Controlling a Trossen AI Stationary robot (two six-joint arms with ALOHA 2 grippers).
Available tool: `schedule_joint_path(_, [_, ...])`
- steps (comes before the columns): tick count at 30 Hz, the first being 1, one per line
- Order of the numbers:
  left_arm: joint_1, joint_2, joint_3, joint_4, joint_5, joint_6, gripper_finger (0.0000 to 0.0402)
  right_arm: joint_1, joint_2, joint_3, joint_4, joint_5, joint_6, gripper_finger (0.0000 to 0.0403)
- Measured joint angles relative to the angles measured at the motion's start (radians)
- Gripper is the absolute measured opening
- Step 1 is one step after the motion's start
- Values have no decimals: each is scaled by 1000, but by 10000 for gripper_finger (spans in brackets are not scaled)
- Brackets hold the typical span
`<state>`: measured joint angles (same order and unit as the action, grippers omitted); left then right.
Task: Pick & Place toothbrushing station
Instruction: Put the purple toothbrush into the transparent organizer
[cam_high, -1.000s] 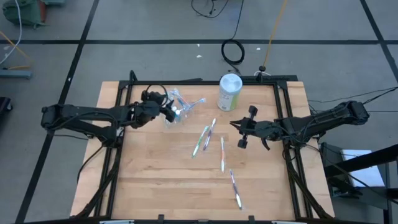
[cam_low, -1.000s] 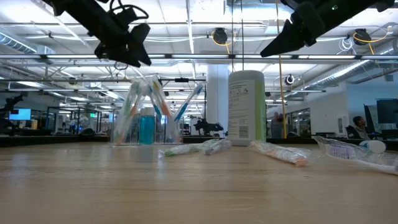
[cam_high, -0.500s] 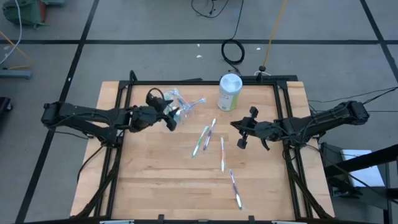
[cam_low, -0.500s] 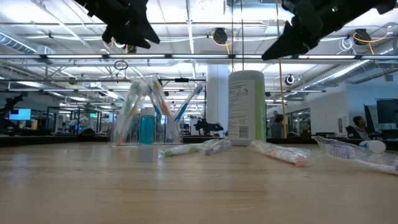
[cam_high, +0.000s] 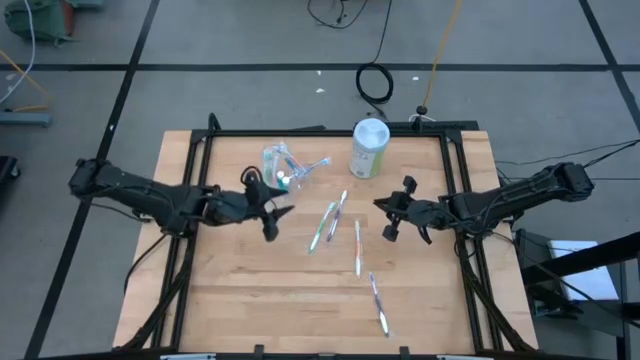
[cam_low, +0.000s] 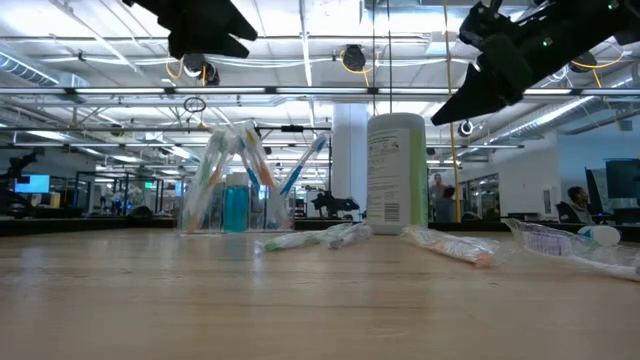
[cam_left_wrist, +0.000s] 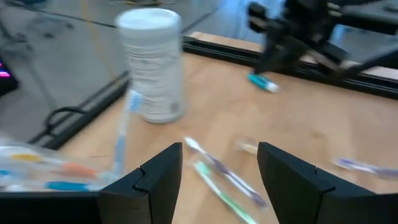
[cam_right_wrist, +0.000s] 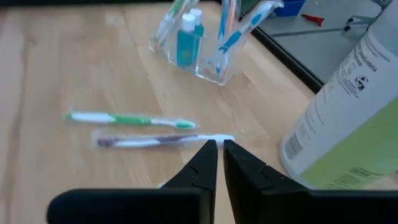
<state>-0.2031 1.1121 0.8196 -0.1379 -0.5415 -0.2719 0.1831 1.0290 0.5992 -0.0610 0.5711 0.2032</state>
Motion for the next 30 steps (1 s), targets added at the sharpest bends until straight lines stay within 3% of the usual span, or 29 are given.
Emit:
schedule_joint_path(4, [-32,21,0,-3,54,-18,216,0,0,-8,50,-16,50,38])
schedule_joint_path(17, [-57,48,0,-2,47,-19,216,71,70,-9,281,-319,231,131])
schedule_joint_path(24, [-52,48,0,1,44,14,216,165,129,78,282,-283,211,112])
schedule_joint_path(30, [-38,48,0,0,44,28,216,221,211,278,-17,-217,259,103])
